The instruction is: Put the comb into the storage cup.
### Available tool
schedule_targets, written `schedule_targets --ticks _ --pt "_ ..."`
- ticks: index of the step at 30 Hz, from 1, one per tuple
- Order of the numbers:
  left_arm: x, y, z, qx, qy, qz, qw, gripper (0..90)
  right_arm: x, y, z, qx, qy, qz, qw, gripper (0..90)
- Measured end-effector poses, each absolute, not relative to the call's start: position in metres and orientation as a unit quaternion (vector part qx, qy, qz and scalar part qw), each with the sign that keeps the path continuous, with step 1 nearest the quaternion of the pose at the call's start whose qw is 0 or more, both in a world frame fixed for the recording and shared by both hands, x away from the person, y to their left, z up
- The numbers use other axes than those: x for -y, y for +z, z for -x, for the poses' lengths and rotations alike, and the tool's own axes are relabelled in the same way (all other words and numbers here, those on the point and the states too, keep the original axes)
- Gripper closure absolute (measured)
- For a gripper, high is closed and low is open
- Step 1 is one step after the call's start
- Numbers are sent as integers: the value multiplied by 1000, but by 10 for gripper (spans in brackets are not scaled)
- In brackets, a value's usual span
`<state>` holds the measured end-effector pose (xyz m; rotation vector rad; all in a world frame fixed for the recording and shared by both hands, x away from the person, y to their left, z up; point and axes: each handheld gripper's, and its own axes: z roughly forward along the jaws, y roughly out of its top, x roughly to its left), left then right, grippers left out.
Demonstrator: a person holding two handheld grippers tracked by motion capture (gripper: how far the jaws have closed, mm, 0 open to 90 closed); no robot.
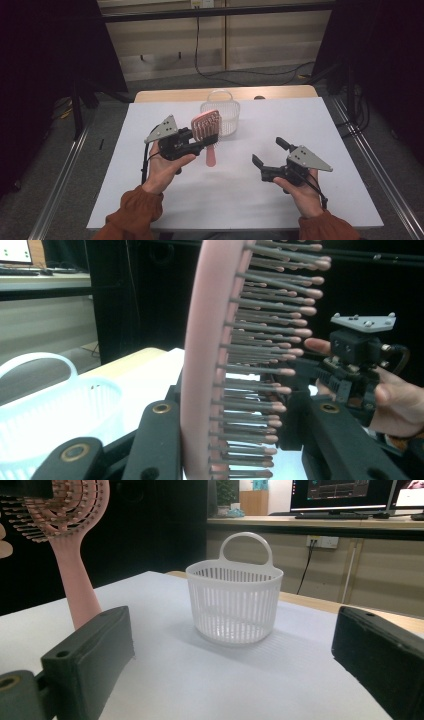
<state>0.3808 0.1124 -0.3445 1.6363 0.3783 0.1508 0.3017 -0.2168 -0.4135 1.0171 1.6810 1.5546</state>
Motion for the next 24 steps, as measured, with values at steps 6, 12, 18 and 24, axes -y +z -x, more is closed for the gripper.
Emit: schedule_targets --ticks 6,12,18,24 --pt "-119 -343 -383 -182 80 -721 663 640 224 -414 -294 -633 583 -390 327 13" --pt "-122 -341 -385 -192 87 -721 660 641 238 -416 -286 -617 579 -413 337 0" --pt "-121 -340 -384 -197 95 -722 657 640 250 -415 -279 -612 561 -430 355 1" --pt "-120 -336 -388 -197 113 -724 652 640 263 -416 -270 -604 553 -439 371 1"
